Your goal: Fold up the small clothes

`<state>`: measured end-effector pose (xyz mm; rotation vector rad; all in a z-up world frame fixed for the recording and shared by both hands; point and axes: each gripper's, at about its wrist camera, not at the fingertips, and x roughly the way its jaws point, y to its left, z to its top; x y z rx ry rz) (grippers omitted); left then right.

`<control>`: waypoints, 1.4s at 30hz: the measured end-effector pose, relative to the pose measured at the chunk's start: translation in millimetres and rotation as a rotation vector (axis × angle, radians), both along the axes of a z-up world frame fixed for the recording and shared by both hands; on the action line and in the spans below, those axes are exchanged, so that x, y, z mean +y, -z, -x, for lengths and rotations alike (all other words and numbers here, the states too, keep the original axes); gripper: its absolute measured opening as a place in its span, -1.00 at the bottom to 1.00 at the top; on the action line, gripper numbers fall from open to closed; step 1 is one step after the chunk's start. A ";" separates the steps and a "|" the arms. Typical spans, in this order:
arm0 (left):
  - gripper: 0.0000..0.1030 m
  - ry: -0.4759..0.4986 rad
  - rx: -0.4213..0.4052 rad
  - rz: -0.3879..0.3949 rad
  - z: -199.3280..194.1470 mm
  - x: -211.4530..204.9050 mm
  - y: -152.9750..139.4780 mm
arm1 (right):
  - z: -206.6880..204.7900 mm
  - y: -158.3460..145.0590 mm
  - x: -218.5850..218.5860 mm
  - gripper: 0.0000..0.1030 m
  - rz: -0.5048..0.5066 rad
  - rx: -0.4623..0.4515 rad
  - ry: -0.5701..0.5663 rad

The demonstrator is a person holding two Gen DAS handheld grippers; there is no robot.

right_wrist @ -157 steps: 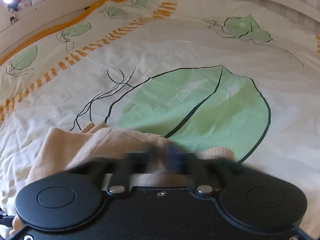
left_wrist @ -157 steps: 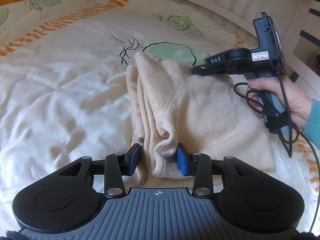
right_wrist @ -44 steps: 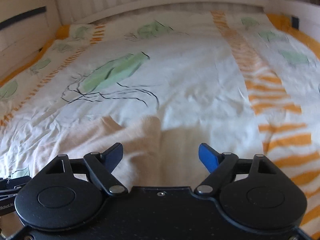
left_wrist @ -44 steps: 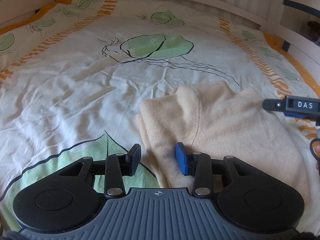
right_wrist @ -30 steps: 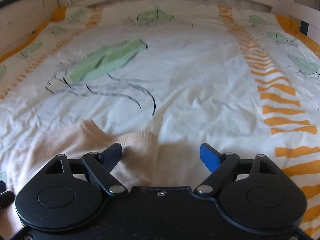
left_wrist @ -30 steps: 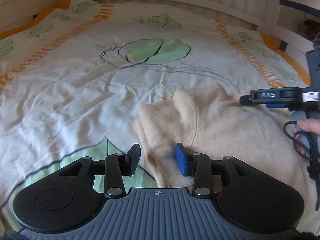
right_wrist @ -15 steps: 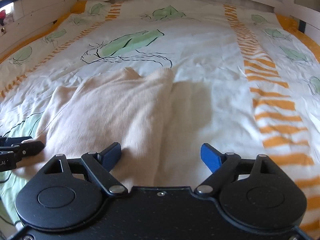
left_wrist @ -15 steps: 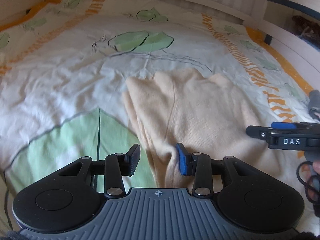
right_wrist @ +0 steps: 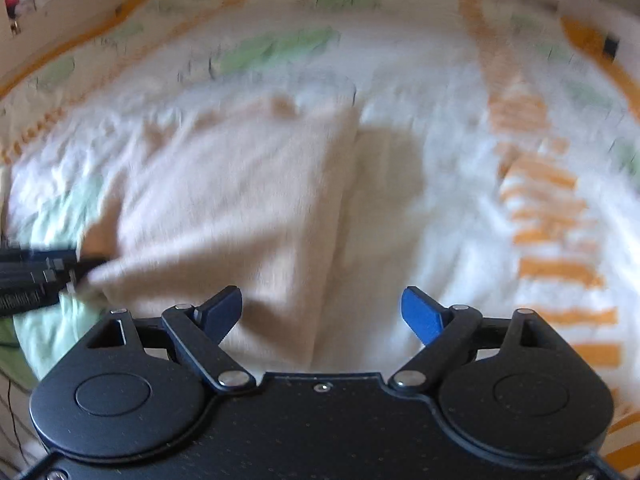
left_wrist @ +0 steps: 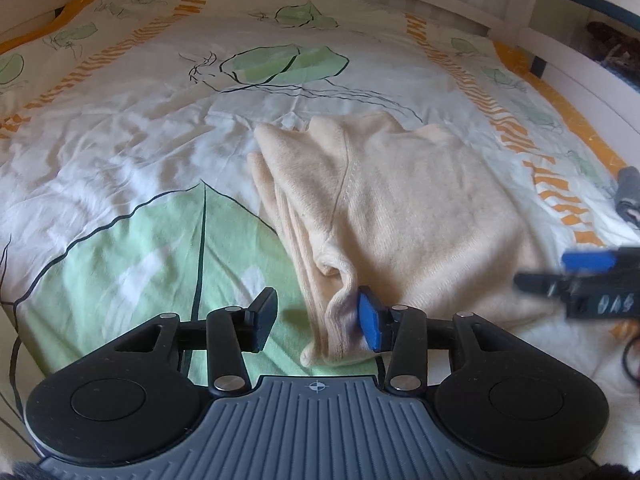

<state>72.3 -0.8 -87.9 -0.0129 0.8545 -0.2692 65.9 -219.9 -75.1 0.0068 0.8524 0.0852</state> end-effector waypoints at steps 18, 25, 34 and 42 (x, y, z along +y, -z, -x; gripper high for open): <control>-0.11 -0.101 0.063 0.140 4.5 25.4 -0.8 | 12.7 20.8 27.8 0.78 0.009 0.064 -0.110; -0.10 -0.117 -0.024 0.064 21.1 19.1 -32.2 | 39.0 -16.6 13.3 0.87 -0.063 -0.082 -0.082; 0.20 -0.137 -0.132 -0.041 45.3 -0.2 -72.9 | 59.2 -54.0 6.3 0.98 -0.144 -0.240 0.070; 0.36 -0.121 -0.183 -0.063 43.0 -10.9 -78.0 | 52.5 -42.4 -5.7 0.98 -0.281 -0.097 0.104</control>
